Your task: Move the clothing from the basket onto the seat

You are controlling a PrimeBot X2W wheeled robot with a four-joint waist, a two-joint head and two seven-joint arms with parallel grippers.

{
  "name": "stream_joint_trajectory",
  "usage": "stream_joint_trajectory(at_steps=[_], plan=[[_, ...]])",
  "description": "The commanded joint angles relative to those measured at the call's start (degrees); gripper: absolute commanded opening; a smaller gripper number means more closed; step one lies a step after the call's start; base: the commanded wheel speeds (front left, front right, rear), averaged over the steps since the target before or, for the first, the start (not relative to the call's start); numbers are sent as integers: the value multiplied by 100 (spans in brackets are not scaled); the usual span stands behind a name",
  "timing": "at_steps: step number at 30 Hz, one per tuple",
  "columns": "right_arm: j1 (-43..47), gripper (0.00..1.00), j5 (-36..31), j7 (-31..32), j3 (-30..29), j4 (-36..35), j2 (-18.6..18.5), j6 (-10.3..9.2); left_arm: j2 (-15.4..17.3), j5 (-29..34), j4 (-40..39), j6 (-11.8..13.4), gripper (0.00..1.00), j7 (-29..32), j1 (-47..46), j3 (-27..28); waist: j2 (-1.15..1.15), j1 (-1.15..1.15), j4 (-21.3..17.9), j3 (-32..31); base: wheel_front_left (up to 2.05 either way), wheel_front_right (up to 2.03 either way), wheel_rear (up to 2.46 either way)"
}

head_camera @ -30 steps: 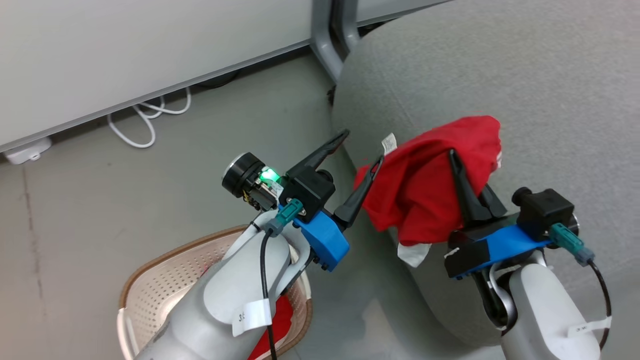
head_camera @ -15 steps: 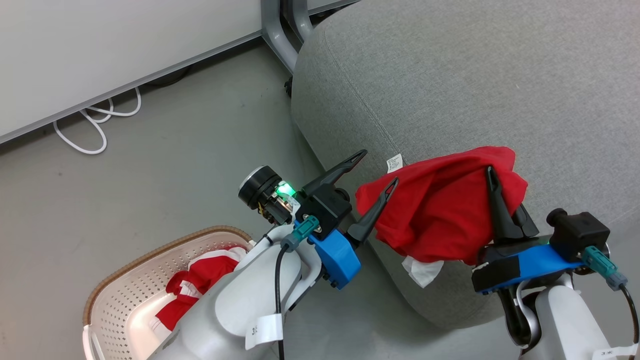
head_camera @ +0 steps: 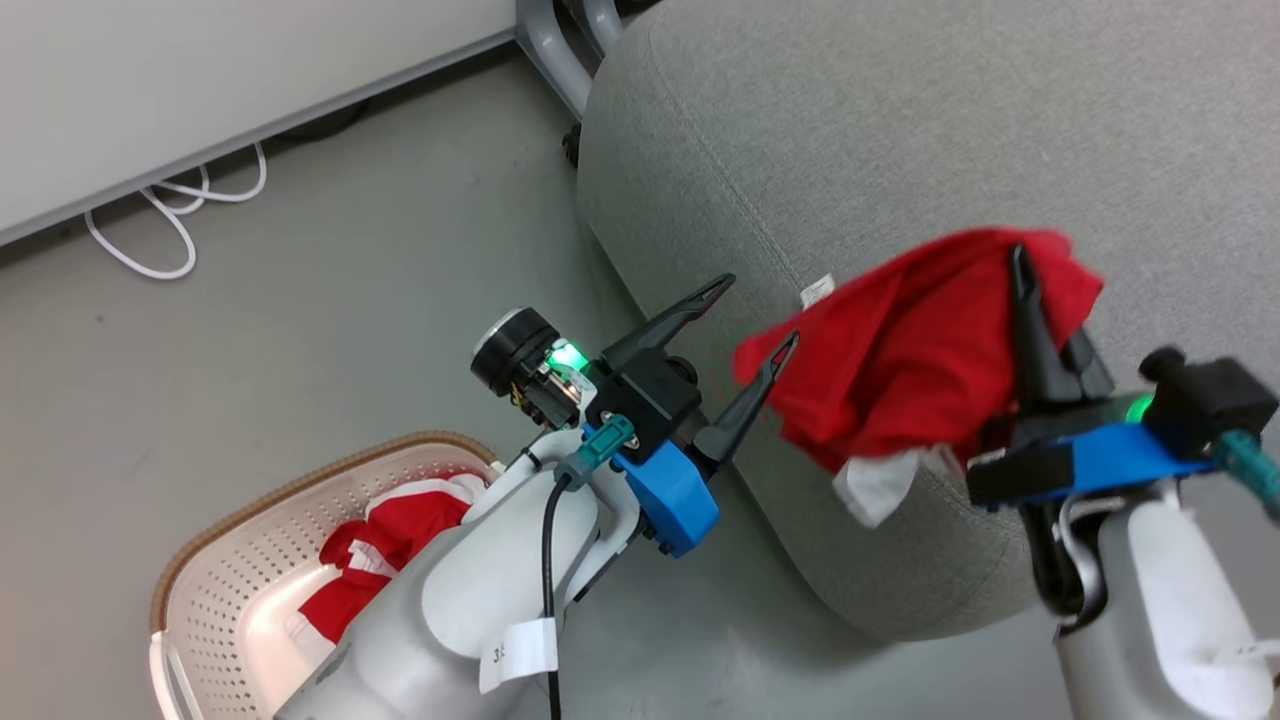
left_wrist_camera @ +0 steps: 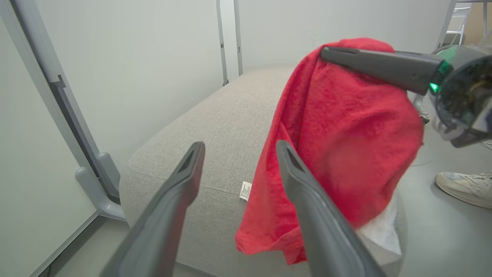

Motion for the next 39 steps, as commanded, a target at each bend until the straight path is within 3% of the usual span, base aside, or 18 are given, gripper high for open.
stream_joint_trajectory(at_steps=[1, 11, 19, 20, 26, 32, 39], plan=[[-238, 0, -63, -23, -81, -68, -5, 3, 60, 48, -32, -6, 100, -26, -119, 40, 0, 0, 19, 145, 0, 0, 0], [-1935, 0, -274, -23, -1018, -463, -482, 2, 363, 311, -226, 3, 100, -8, -589, 84, 0, 0, 213, 1242, 0, 0, 0], [-3142, 0, -312, -21, -1980, -526, -1186, 2, 666, 465, -530, 36, 100, 186, -1018, 113, 0, 0, 355, 2169, 0, 0, 0], [-3444, 0, -364, -21, -2162, -463, -1456, 2, 736, 512, -645, 46, 100, 250, -1114, 110, 0, 0, 400, 2393, 0, 0, 0], [-3936, 0, -438, -21, -2618, 97, -2041, 2, 882, 616, -1000, 69, 100, 424, -1324, 64, 0, 0, 544, 2881, 0, 0, 0], [-3786, 0, -643, -22, -2794, 659, -2083, 2, 1005, 628, -1219, 103, 100, 509, -1367, 76, 0, 0, 608, 3103, 0, 0, 0], [-3276, 0, -914, -21, -3014, 1468, -1572, 2, 1167, 579, -1414, 197, 100, 572, -1219, 69, 0, 0, 597, 3186, 0, 0, 0]])
